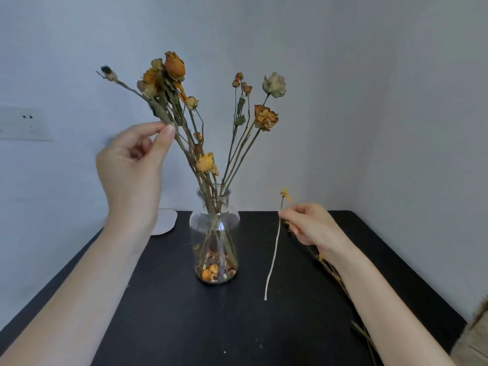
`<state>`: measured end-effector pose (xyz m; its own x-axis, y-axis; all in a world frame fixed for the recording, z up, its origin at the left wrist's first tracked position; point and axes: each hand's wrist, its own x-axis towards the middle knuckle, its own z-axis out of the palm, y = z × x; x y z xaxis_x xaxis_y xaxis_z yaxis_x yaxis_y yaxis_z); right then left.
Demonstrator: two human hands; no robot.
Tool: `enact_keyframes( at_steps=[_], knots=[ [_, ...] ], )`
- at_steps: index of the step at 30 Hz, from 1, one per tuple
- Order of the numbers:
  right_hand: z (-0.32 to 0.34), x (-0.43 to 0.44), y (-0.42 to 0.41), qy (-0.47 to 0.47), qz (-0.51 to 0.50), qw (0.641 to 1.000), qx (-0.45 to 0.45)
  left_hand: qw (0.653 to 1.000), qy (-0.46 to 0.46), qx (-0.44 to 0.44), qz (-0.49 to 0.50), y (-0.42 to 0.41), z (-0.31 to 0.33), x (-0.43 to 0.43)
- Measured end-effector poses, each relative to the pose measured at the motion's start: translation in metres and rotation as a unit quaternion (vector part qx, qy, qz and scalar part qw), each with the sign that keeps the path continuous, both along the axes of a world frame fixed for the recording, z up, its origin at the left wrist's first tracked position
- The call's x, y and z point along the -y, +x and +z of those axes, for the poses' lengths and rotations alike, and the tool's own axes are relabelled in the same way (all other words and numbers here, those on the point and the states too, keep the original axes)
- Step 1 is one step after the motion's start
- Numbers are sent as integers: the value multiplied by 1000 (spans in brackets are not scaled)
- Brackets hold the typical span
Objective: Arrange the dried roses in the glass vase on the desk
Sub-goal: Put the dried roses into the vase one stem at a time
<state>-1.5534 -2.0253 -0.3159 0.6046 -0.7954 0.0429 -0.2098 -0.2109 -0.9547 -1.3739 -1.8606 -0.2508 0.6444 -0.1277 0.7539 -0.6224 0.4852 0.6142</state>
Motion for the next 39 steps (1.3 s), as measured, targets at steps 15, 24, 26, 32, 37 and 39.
enact_keyframes(
  at_steps=[15,24,26,32,37,39],
  knots=[
    [-3,-3,1,1,-15,999,-40,986,119,89,78,-1,-36,40],
    [-10,0,1,1,-10,999,-41,960,191,138,150,-6,-26,56],
    [-10,1,0,2,-10,999,-39,949,229,143,160,-5,-25,60],
    [-11,3,-1,-1,-19,999,-35,914,296,208,184,-4,-53,51],
    [-9,5,-1,-41,-44,998,30,912,327,168,183,5,-103,30],
    [-6,4,1,-53,-62,993,82,913,349,115,178,11,-118,33]
  ],
)
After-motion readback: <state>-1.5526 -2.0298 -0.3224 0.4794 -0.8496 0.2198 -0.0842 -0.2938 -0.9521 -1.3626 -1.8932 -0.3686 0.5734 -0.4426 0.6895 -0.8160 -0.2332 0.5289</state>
